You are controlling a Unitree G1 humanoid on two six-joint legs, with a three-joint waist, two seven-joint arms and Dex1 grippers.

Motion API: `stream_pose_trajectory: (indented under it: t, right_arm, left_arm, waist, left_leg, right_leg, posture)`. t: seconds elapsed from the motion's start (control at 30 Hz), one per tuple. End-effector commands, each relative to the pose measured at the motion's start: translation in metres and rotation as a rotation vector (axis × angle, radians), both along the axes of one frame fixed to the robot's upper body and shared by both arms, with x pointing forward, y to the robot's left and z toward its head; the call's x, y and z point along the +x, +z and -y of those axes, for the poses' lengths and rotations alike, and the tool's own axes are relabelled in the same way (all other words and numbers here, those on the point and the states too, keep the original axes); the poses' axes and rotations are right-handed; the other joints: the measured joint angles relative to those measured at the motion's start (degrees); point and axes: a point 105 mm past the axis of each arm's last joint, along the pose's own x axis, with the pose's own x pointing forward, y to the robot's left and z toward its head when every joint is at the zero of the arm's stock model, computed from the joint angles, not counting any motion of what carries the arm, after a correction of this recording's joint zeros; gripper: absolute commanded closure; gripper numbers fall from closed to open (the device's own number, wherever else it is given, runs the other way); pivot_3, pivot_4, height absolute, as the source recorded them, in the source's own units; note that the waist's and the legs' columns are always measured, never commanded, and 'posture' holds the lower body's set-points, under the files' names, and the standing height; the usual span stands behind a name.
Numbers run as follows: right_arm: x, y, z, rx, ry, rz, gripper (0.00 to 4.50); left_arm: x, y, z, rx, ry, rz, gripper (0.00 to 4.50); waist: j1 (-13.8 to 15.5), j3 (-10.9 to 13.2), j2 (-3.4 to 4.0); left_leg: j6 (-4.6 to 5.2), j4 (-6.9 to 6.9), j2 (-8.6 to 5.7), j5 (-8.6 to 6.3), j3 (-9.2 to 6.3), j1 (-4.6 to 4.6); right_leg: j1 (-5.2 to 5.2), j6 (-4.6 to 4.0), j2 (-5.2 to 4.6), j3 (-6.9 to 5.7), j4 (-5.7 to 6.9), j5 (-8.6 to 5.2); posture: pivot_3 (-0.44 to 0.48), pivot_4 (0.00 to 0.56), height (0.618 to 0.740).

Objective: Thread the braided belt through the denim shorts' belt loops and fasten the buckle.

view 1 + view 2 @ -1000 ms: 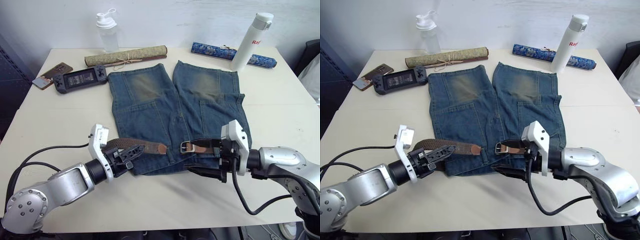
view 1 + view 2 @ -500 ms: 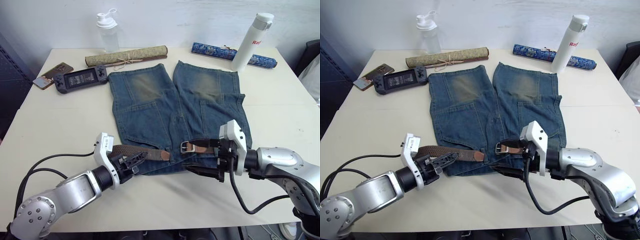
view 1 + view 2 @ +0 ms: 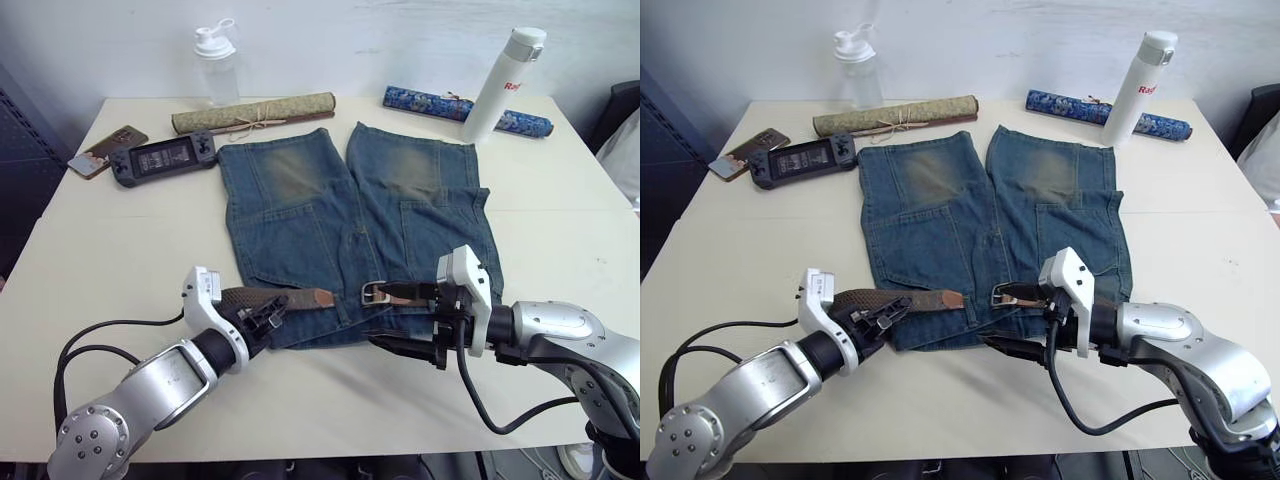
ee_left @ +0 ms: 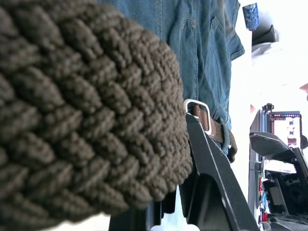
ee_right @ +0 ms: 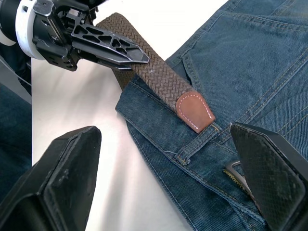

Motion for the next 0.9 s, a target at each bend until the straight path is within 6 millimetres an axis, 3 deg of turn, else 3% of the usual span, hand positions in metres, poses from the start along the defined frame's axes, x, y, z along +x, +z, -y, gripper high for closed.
stream_pose_trajectory:
  t: [0.03, 0.27, 0.9]
  right_arm:
    - [-0.003, 0.008, -0.004, 0.017, 0.023, 0.039, 0.02]
    - [-0.001, 0.008, -0.003, 0.019, 0.016, 0.037, 0.02]
    - [-0.001, 0.012, -0.002, 0.029, -0.014, 0.052, 0.02]
  left_arm:
    - [-0.012, 0.009, 0.009, -0.025, -0.032, 0.024, 4.50]
    - [-0.029, 0.011, 0.014, -0.028, -0.086, 0.036, 4.50]
    - [-0.017, 0.001, 0.021, -0.029, -0.115, 0.007, 4.50]
  waist:
    - [-0.02, 0.00, 0.00]
    - [-0.03, 0.00, 0.00]
    - [0.01, 0.00, 0.01]
  left_leg:
    - [0.00, 0.00, 0.00, 0.00, 0.00, 0.00]
    - [-0.02, -0.04, 0.01, 0.01, 0.00, 0.00]
    - [0.01, -0.03, 0.00, 0.03, 0.00, -0.01]
  right_leg:
    - [0.00, 0.00, 0.00, 0.00, 0.00, 0.00]
    - [-0.01, -0.01, 0.01, 0.00, -0.04, 0.00]
    - [0.00, -0.03, 0.02, -0.01, -0.06, 0.03]
  posture:
    - [0.000, 0.150, 0.717]
    - [0.000, 0.150, 0.717]
    - [0.000, 0.150, 0.717]
